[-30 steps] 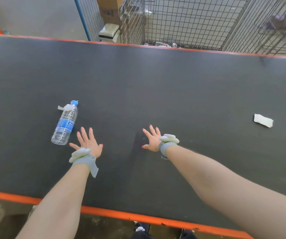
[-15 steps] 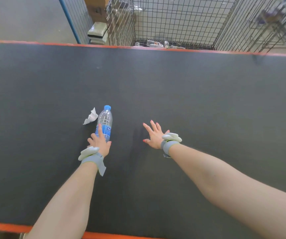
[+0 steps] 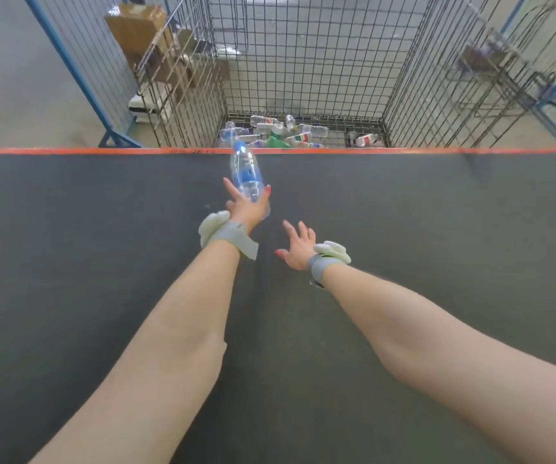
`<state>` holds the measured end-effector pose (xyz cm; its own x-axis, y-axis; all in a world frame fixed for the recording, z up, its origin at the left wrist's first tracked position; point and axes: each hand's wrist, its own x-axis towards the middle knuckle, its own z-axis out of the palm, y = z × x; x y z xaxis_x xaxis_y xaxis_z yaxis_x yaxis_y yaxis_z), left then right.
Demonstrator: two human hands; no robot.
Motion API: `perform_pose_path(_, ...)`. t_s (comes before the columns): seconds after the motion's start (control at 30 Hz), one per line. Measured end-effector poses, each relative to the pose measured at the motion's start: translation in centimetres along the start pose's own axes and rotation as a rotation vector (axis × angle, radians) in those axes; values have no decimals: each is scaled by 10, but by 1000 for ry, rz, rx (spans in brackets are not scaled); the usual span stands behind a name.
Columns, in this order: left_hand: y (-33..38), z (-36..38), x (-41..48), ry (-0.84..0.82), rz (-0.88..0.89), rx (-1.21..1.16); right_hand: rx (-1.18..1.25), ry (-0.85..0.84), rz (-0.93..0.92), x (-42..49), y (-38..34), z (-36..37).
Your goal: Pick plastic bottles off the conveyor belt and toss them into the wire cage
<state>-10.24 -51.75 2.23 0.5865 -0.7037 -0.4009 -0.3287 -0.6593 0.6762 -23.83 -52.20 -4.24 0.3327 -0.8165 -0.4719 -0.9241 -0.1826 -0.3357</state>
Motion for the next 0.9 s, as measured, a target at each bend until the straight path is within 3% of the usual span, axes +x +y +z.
perform_pose_path(0.07,35,-7,35,-84,17,157,85,102,39,32,-10,-22)
perform_pose_path(0.17,31,-4,40,-174,104,291,125,135,53,52,-19,-40)
perform_pose_path(0.27,-15,13,7,-219,153,389,83,101,22,34,-20,-35)
perform_pose_path(0.43,-97,8,-69,-317,24,562,-45,-80,-63,-35,-12,19)
perform_pose_path(0.57,-147,-2,-121,-325,114,692,-105,-178,-27,-96,1,66)
perform_pose_path(0.73,-209,-20,-167,-228,53,804,-171,-249,4,-169,27,113)
perform_pose_path(0.83,-252,-20,-198,-132,3,789,-220,-196,42,-203,52,131)
perform_pose_path(0.9,-275,-18,-214,-197,-17,834,-227,-177,100,-213,72,125)
